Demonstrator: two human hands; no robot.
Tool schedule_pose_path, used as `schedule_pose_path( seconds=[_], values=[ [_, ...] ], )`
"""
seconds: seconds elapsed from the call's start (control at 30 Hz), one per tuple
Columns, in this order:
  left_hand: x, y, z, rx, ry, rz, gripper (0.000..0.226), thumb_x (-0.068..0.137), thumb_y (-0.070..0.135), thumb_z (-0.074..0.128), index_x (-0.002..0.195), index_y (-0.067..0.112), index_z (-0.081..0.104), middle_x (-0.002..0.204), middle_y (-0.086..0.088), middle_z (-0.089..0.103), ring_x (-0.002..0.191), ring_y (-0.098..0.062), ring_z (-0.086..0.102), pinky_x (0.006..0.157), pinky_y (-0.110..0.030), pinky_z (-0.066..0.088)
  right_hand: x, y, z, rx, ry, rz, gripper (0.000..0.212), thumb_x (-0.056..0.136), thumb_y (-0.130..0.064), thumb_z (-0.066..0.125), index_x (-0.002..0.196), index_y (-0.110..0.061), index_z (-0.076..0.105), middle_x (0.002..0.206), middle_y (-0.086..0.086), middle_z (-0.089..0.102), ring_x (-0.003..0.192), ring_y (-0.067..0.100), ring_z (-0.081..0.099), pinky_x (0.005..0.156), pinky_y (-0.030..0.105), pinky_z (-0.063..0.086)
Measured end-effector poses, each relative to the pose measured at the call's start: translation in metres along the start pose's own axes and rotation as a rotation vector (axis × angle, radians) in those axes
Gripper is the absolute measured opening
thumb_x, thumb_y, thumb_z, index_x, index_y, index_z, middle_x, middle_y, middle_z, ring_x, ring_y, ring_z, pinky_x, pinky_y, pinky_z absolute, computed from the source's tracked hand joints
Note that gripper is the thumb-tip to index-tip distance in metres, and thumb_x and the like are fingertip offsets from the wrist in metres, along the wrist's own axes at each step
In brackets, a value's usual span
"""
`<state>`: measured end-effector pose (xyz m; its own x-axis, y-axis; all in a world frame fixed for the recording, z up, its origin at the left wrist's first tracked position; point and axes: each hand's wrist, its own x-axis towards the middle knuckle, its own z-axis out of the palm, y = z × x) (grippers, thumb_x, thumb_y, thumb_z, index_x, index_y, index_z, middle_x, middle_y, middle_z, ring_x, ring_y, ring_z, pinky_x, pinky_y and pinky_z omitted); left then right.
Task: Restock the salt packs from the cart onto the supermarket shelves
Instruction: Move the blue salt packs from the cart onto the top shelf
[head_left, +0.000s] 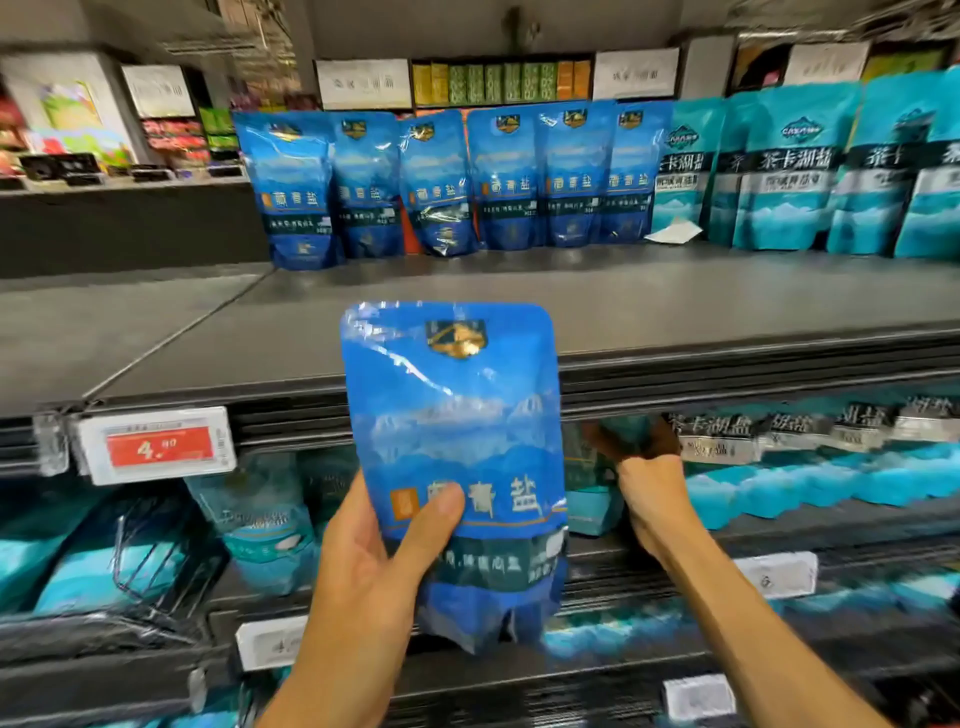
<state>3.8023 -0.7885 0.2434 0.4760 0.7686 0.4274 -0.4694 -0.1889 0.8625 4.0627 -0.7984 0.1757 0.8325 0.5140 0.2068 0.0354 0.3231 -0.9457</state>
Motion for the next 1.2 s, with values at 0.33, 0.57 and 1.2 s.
schedule_pose_path(
  seconds=[0.33,0.57,1.2],
  values=[
    [-0.013,-0.04,-0.038,0.06,0.208,-0.113,0.066,0.043,0.064,0.09,0.102,0.038,0.072,0.108,0.001,0.075,0.103,-0.018,0.07,0.082,-0.03,0.057,-0.016,0.016,-0.01,-0.418,-0.26,-0.055,0.035,0.087,0.001,0.07,0.08,-0.03,0.054,0.046,-0.036,0.052,0.047,-0.016,0.053,0.046,0.0,0.037],
    [-0.014,-0.036,-0.037,0.025,0.217,-0.118,0.068,0.041,0.063,0.091,0.102,0.04,0.072,0.113,0.002,0.074,0.106,-0.022,0.07,0.092,-0.049,0.054,-0.019,0.02,-0.017,-0.569,-0.349,-0.027,0.036,0.089,-0.024,0.073,0.102,0.006,0.061,0.066,0.027,0.055,0.052,0.019,0.048,0.055,0.031,0.042],
    [0.0,-0.002,-0.007,-0.056,0.036,0.006,0.058,0.065,0.053,0.084,0.118,0.035,0.066,0.124,0.0,0.069,0.115,-0.019,0.066,0.087,-0.029,0.055,-0.121,-0.061,-0.031,-0.3,-0.132,-0.615,0.012,0.097,-0.031,0.057,0.091,-0.027,0.066,0.085,-0.007,0.068,0.077,0.018,0.069,0.069,0.037,0.057]
  ],
)
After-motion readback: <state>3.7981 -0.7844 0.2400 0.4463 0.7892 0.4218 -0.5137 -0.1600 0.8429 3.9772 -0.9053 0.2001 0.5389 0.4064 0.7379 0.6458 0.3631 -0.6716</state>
